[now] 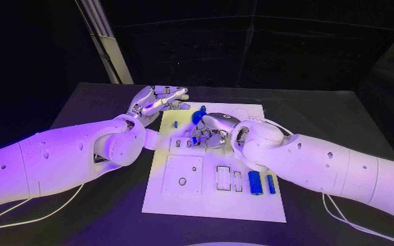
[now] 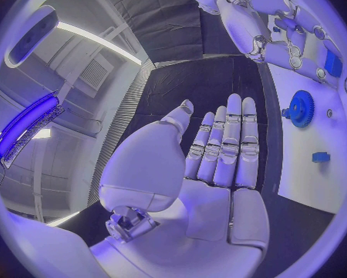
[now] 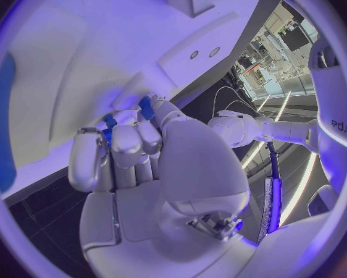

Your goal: Assemble the parts on the task board

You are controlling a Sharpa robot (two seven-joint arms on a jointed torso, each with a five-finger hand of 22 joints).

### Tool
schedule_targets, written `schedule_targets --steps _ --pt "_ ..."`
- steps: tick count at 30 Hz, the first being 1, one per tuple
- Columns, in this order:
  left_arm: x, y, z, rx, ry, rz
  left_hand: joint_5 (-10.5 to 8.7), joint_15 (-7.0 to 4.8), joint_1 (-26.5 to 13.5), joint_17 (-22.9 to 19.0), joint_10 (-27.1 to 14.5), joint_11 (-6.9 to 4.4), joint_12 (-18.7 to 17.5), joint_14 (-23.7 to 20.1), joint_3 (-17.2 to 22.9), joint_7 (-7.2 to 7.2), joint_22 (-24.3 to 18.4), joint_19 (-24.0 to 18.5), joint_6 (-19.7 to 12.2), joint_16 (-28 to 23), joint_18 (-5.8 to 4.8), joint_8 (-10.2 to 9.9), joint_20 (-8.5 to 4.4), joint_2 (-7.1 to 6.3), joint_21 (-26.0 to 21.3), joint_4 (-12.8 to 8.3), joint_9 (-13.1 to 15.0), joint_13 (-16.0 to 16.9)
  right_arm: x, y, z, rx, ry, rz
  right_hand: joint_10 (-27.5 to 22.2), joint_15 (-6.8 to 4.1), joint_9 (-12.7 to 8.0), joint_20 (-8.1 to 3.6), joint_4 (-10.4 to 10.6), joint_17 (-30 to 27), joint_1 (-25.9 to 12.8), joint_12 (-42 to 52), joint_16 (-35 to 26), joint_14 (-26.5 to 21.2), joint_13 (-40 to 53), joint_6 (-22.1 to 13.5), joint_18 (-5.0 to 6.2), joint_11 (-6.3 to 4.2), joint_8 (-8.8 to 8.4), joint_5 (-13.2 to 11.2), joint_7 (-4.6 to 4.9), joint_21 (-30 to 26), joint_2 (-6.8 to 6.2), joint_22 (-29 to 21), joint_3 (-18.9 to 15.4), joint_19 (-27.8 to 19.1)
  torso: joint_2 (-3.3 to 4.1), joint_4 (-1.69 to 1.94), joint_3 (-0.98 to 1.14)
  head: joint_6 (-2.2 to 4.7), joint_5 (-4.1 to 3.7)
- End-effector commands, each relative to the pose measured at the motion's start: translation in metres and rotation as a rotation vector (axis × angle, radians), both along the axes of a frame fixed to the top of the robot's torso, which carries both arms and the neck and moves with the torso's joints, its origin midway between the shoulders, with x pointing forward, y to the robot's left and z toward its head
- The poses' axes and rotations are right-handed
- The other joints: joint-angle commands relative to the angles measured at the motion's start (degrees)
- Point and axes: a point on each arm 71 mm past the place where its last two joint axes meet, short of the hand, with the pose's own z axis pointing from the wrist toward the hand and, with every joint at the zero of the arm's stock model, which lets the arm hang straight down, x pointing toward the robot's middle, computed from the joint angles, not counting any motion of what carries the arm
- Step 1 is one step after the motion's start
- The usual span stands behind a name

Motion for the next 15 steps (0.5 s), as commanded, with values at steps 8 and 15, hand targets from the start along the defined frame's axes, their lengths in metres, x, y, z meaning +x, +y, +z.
schedule_targets --steps 8,15 --pt "0.0003 -0.0011 0.0017 -0.006 -0.009 -0.011 -0.22 0.18 0.1 0.1 -0.3 0.00 -0.2 0.0 0.2 0.13 -0.1 0.6 -0.2 -0.3 0.37 -0.4 0.01 0.62 -0.2 -0.2 0.0 -0.1 0.0027 -0.0030 -0.0056 -0.057 0.009 -0.002 -0.6 -0.32 0.0 -0.42 0.0 -0.3 -0.6 -0.8 -0.1 -0.1 -0.4 2.1 -0.73 0.02 0.04 -0.1 -1.04 0.1 -0.12 -0.2 0.4 -0.2 -0.10 0.01 0.02 -0.37 0.04" --pt "0.0006 -0.0009 0.0016 -0.005 -0.009 -0.011 -0.22 0.18 0.1 0.1 -0.3 0.00 -0.2 0.0 0.2 0.13 -0.1 0.6 -0.2 -0.3 0.37 -0.4 0.01 0.62 -0.2 -0.2 0.0 -0.1 0.0020 -0.0038 -0.0079 -0.086 0.021 0.004 -0.9 -0.31 -0.1 -0.42 -0.1 -0.4 -0.8 -1.1 -0.2 -0.1 -0.7 1.9 -0.70 0.04 -0.09 -0.2 -0.98 0.0 -0.49 -0.4 0.5 -0.3 -0.14 0.03 -0.01 -0.48 -0.07"
